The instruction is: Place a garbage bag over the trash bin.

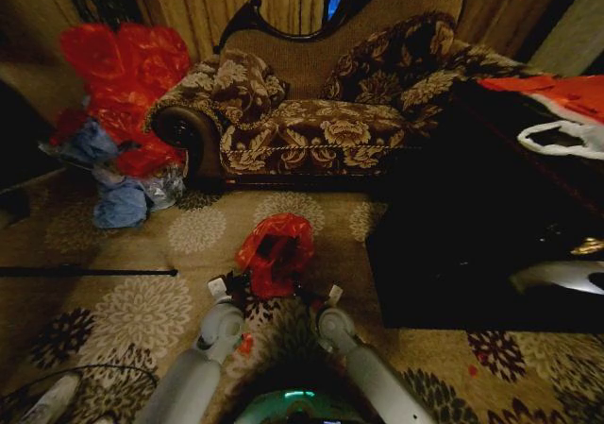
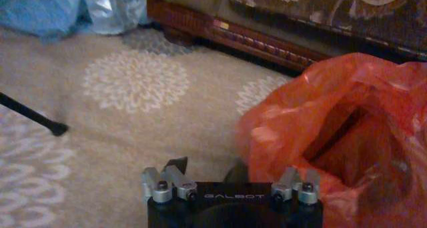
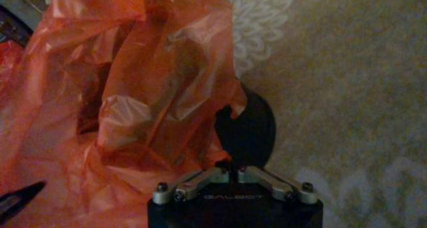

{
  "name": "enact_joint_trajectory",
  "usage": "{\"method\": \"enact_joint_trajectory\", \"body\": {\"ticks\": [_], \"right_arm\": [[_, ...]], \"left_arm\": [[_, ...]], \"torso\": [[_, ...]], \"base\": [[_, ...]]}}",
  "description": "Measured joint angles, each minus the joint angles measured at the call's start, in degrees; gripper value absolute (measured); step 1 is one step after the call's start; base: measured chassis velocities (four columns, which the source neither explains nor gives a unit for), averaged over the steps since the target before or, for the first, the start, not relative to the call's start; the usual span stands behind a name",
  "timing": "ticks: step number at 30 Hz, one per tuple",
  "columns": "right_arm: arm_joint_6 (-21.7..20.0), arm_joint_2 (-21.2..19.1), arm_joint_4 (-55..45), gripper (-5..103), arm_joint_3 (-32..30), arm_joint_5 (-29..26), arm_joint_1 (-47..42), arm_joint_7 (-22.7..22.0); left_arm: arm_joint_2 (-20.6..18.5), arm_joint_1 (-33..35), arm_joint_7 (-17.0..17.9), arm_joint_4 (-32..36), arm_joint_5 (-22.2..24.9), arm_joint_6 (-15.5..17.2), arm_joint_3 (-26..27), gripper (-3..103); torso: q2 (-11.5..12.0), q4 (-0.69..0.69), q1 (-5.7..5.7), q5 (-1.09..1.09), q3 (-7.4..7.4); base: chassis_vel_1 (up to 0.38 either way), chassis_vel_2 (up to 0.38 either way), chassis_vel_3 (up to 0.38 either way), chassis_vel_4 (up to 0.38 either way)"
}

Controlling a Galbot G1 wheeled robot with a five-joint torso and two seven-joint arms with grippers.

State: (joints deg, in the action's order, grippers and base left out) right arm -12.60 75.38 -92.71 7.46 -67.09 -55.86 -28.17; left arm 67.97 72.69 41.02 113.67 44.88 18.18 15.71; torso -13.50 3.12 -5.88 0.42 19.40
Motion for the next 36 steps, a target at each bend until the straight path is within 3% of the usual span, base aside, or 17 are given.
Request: {"method": "enact_joint_trajectory", "body": {"ticks": [5,17,21,23,24,25,28,29,33,34,36], "right_arm": [[0.2,-0.9,0.5,0,-0.1,2.0,1.2,0.2],[0.7,-2.0,1.0,0,-1.0,4.1,3.1,0.9],[-0.1,-2.7,-0.1,0,-1.7,7.7,2.6,1.4],[-0.9,-5.4,-2.6,-3,-2.6,14.0,1.6,3.9],[-1.1,-6.6,-3.5,1,-2.7,16.5,1.4,5.0],[-1.1,-6.6,-3.5,1,-2.7,16.5,1.4,5.0],[-0.5,-11.1,-5.7,17,-2.9,28.7,1.5,12.0],[-0.5,-11.1,-5.7,17,-2.9,28.7,1.5,12.0],[3.3,-15.0,-3.9,33,-0.4,46.1,6.6,22.4],[3.3,-15.0,-3.9,33,-0.4,46.1,6.6,22.4],[5.4,-15.9,-1.6,44,3.1,53.7,12.3,26.8]], "left_arm": [[-1.7,3.2,0.5,2.7,-3.0,0.1,1.8,97],[-4.6,2.5,-0.4,6.4,-4.9,1.4,2.4,100],[-5.3,1.4,-1.4,4.7,-5.1,1.5,2.2,100],[-5.4,0.8,-2.1,3.0,-5.2,1.2,2.6,103],[-5.3,0.5,-2.2,2.4,-5.2,0.9,2.7,98],[-5.3,0.5,-2.2,2.4,-5.2,0.9,2.7,98],[-4.6,-0.2,-2.8,0.5,-5.6,0.0,2.8,88],[-4.6,-0.2,-2.8,0.5,-5.6,0.0,2.8,88],[-4.0,-0.7,-2.9,0.0,-5.6,-0.2,2.2,66],[-4.0,-0.7,-2.9,0.0,-5.6,-0.2,2.2,66],[-3.8,-0.8,-3.0,-0.1,-5.6,-0.2,2.0,55]], "torso": [[0.0,-0.01,0.0,0.0,0.0],[0.0,0.0,0.0,0.0,0.0],[0.0,-0.01,0.0,-0.01,0.0],[0.0,0.0,0.0,0.0,0.0],[0.0,0.0,0.0,0.0,0.0],[0.0,0.0,0.0,0.0,0.0],[0.0,0.02,0.0,0.01,0.0],[0.0,0.02,0.0,0.01,0.0],[0.0,0.01,0.0,-0.01,0.0],[0.0,0.01,0.0,-0.01,0.0],[0.0,-0.01,0.0,0.0,0.01]], "base": [[0.0,0.0,0.0,0.0],[0.0,0.0,0.0,0.0],[0.0,0.0,0.0,0.0],[0.0,0.0,0.0,0.0],[0.0,0.0,0.0,0.0],[0.0,0.0,0.0,0.0],[0.0,0.0,0.0,0.0],[0.0,0.0,0.0,0.0],[0.0,0.0,0.0,0.0],[0.0,0.0,0.0,0.0],[0.0,0.0,0.0,0.0]]}}
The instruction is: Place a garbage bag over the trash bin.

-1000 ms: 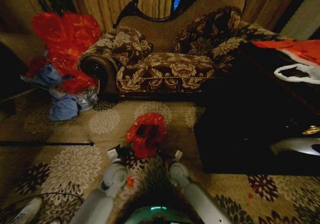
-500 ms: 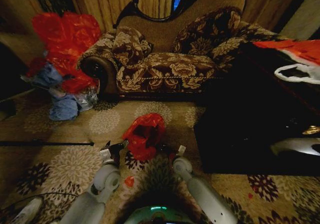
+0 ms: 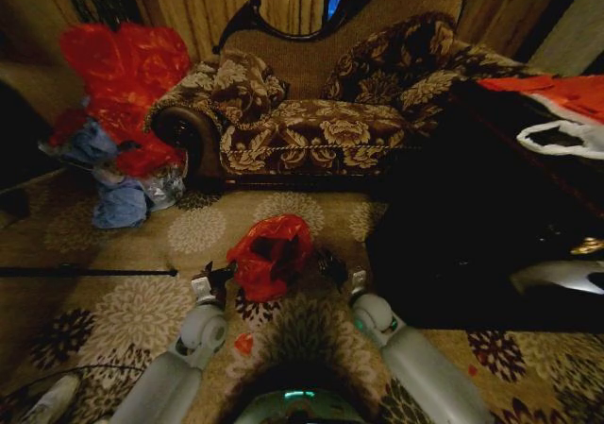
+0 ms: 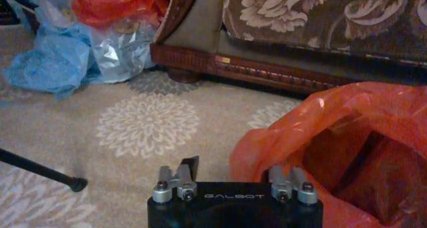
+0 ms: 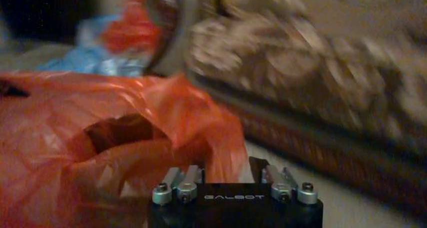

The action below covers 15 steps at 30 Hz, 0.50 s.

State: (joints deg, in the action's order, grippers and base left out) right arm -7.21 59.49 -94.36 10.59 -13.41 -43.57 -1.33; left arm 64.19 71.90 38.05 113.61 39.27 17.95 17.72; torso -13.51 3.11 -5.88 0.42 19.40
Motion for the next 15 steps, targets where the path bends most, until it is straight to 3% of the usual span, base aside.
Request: {"method": "enact_joint_trajectory", "body": {"ticks": [2,6,7,9,10,12,13,15], "right_arm": [[0.7,-0.1,1.1,50,1.7,2.4,2.6,1.4],[1.1,0.4,3.9,66,9.2,5.4,11.1,4.3],[1.1,0.4,3.9,66,9.2,5.4,11.1,4.3],[-0.2,0.3,3.9,77,12.6,5.0,14.2,5.9],[-1.0,0.1,3.9,83,14.3,4.8,15.7,7.0],[-1.6,0.0,3.9,83,16.4,4.8,17.5,7.6],[-1.7,0.3,4.5,93,18.4,5.0,19.7,7.6],[-1.7,1.7,6.4,97,20.0,6.1,22.7,7.9]], "left_arm": [[0.1,0.0,0.0,0.0,0.0,0.0,0.0,55],[0.2,-0.2,0.0,-0.2,0.0,0.1,0.0,33],[0.2,-0.2,0.0,-0.2,0.0,0.1,0.0,33],[0.1,-0.2,-0.1,-0.2,0.1,0.1,0.1,23],[0.1,-0.2,-0.1,-0.2,0.2,0.1,0.2,23],[0.0,-0.3,-0.1,-0.2,0.3,0.1,0.2,18],[0.0,-0.4,-0.2,-0.1,0.3,0.1,0.3,12],[0.1,-0.4,-0.3,0.0,0.4,0.2,0.4,2]], "torso": [[0.0,0.0,0.0,0.0,0.0],[0.0,-0.01,0.0,0.0,0.0],[0.0,-0.01,0.0,0.0,0.0],[0.0,0.0,0.0,0.0,0.01],[0.0,0.0,0.0,0.02,0.0],[0.0,0.01,0.0,0.02,0.0],[0.0,0.02,0.0,0.01,0.0],[0.0,0.01,-0.01,0.01,0.0]], "base": [[0.0,0.0,0.0,0.0],[0.0,0.0,0.0,0.0],[0.0,0.0,0.0,0.0],[0.0,0.0,0.0,0.0],[0.0,0.0,0.0,0.0],[0.0,0.0,0.0,0.0],[0.0,0.0,0.0,0.0],[0.0,0.0,0.0,0.0]]}}
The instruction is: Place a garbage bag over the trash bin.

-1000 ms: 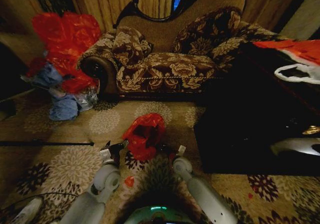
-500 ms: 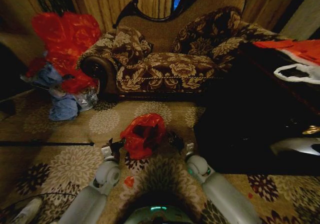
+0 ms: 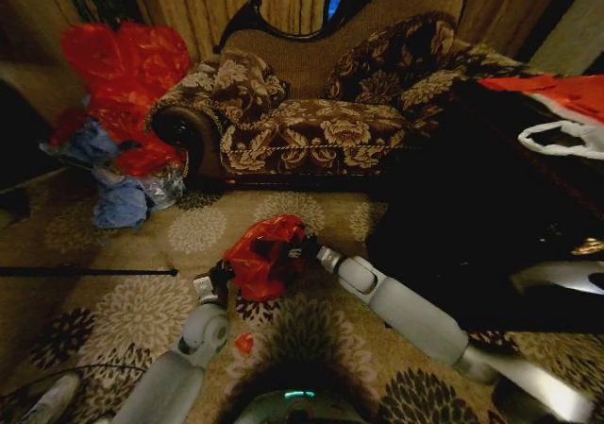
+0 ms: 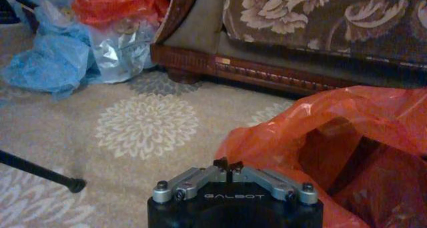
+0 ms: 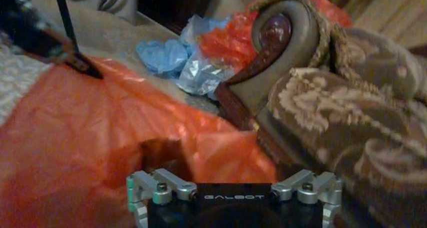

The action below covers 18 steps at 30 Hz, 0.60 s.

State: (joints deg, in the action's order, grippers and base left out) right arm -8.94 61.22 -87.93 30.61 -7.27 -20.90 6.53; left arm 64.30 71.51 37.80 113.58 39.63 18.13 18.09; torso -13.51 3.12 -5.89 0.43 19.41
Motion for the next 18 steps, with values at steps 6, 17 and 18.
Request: {"method": "enact_joint_trajectory", "body": {"ticks": [6,17,18], "right_arm": [[-1.8,3.0,4.3,100,2.6,1.8,4.8,1.5],[-3.4,5.4,9.1,100,4.2,3.2,6.4,4.1],[-3.6,5.5,9.1,100,4.3,3.4,6.4,4.1]], "left_arm": [[0.2,0.0,-0.3,0.3,0.0,0.1,0.0,0],[0.7,-0.1,-0.6,0.8,0.3,0.2,0.0,0],[0.7,-0.1,-0.7,0.8,0.3,0.2,-0.1,0]], "torso": [[0.0,-0.01,0.0,0.0,0.0],[0.0,0.0,0.0,0.0,-0.01],[0.0,0.01,0.01,-0.01,-0.01]], "base": [[0.0,0.0,0.0,0.0],[0.0,0.0,0.0,0.0],[0.0,0.0,0.0,0.0]]}}
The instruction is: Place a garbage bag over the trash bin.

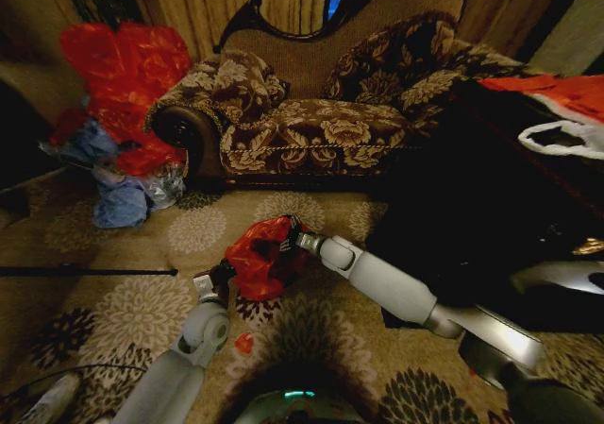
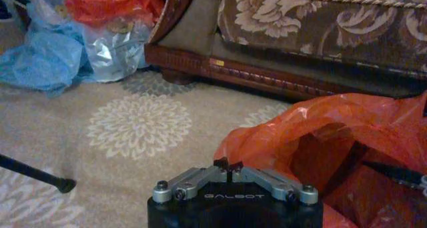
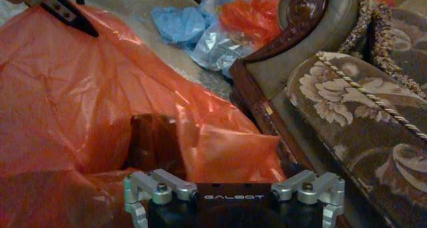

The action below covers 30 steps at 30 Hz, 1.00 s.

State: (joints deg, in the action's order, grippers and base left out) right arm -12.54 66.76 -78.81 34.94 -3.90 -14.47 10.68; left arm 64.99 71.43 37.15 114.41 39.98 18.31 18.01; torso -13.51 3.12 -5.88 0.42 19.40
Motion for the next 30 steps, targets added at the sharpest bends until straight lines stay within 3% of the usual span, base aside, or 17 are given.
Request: {"method": "enact_joint_trajectory", "body": {"ticks": [15,20,22,24,27,30], "right_arm": [[-0.8,3.9,6.9,100,0.4,-2.8,2.6,-2.4],[-0.7,5.1,8.8,102,0.8,-6.2,3.0,-2.0],[-0.7,5.2,8.9,95,0.9,-7.5,3.2,-1.8],[-0.7,5.2,8.9,95,1.1,-8.2,3.4,-1.8],[-1.0,5.4,8.8,79,1.3,-12.8,3.8,-2.2],[-1.1,5.6,9.0,75,1.3,-13.8,3.9,-2.2]], "left_arm": [[0.1,0.9,-0.1,1.0,0.0,0.0,0.2,0],[0.2,0.9,-0.3,1.0,0.0,0.0,0.2,0],[0.2,0.7,-0.4,0.9,0.0,0.0,0.2,0],[0.2,0.7,-0.5,0.9,0.0,0.0,0.2,0],[0.5,0.5,-1.1,0.4,-0.1,0.0,0.1,0],[0.5,0.3,-1.2,0.3,-0.2,0.0,0.0,0]], "torso": [[0.0,-0.01,0.0,0.0,0.0],[0.0,-0.01,0.0,0.0,0.0],[0.0,-0.01,0.0,0.0,0.0],[0.0,-0.01,0.0,0.0,0.0],[0.0,-0.01,0.0,0.0,0.0],[0.0,-0.01,0.0,0.0,0.0]], "base": [[0.0,0.0,0.0,0.0],[0.0,0.0,0.0,0.0],[0.0,0.0,0.0,0.0],[0.0,0.0,0.0,0.0],[0.0,0.0,0.0,0.0],[0.0,0.0,0.0,0.0]]}}
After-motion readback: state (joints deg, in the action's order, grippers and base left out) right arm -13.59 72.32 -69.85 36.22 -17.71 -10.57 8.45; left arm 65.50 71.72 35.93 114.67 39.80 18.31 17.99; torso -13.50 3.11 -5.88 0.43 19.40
